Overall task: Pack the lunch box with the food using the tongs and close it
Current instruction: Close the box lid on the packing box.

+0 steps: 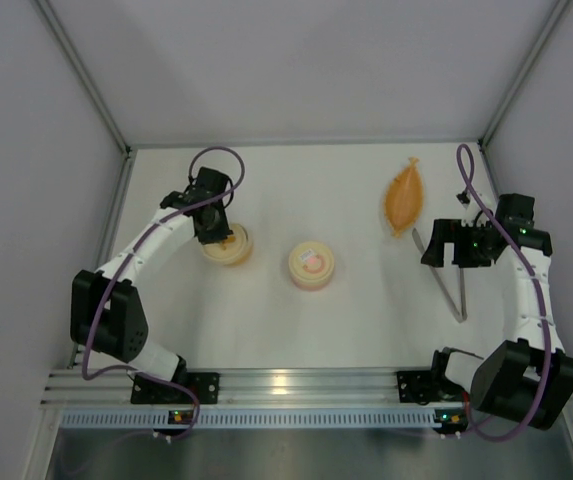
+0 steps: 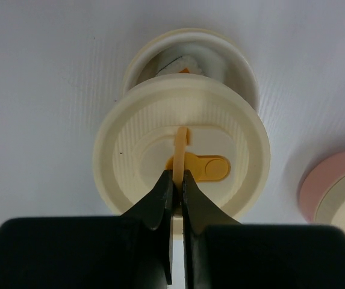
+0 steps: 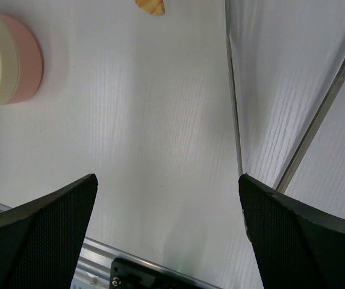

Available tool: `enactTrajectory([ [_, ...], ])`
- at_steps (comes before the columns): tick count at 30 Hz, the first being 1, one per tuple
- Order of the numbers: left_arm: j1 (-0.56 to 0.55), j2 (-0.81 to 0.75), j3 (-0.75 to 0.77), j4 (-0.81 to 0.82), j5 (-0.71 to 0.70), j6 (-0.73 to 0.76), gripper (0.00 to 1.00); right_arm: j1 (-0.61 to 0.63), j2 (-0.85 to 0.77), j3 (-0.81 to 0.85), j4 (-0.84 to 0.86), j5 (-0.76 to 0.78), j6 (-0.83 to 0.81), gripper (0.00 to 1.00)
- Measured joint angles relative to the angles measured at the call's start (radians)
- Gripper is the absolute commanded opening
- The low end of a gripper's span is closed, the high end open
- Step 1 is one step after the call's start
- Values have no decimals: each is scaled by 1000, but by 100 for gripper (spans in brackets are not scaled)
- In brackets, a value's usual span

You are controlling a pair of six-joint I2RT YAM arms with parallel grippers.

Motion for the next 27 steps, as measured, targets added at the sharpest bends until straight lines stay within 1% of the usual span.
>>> enactTrajectory([
  [8, 0, 8, -2, 89, -3, -83, 0, 0, 0, 0, 0, 0, 0, 99],
  [17, 0, 99, 2, 99, -3, -93, 0, 0, 0, 0, 0, 0, 0, 99],
  [27, 0, 109, 3, 114, -13, -98, 0, 0, 2, -1, 1, 0, 0, 99],
])
